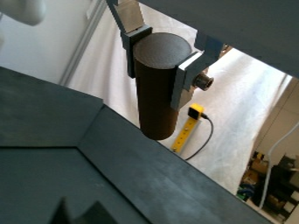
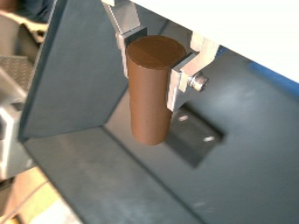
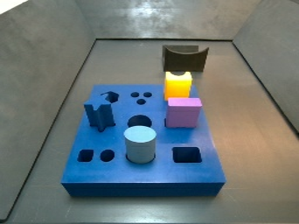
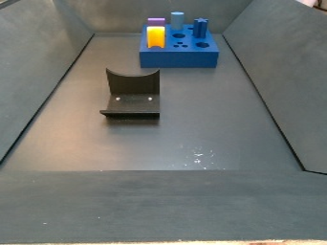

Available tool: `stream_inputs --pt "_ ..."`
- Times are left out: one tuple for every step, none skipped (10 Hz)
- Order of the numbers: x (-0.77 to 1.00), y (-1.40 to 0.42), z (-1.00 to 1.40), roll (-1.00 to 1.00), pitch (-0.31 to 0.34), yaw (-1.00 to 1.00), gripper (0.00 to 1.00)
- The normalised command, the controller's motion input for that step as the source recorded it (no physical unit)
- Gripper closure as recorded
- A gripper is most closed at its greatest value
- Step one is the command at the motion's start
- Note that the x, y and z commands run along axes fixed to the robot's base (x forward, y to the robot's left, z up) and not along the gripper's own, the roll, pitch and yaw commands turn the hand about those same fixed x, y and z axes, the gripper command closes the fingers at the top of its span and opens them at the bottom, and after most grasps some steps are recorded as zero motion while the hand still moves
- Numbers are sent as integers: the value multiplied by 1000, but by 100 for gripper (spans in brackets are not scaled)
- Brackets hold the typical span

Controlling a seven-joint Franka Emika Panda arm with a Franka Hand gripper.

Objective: Pick up the round object. Move up. Place the round object on the fixture. Regrasp the round object. Move to above the board. Insert the round object.
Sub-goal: Move to above the board.

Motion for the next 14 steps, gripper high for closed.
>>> stream_inputs --pt "-1000 -644 163 -1000 -102 18 100" --pt "-1000 -624 168 -1000 -129 21 100" --pt "-1000 -606 159 -1000 -139 21 100" --pt "-1000 -547 146 -1000 -161 22 100" --pt "-1000 -530 144 -1000 -169 23 100" --pt "-1000 -470 126 -1000 -189 24 100" --pt "-862 -366 98 -1000 -200 24 100" --pt "-527 -176 55 -1000 -214 22 100" --pt "-383 -103 26 -1000 -217 18 100" --pt "-206 -27 18 -1000 -219 1 100" --pt "-136 0 10 -1000 -222 -8 100" --pt "-103 27 2 -1000 -231 -12 100" --pt "-96 37 4 -1000 -238 -20 100" --pt "-94 50 1 -1000 -252 -22 100"
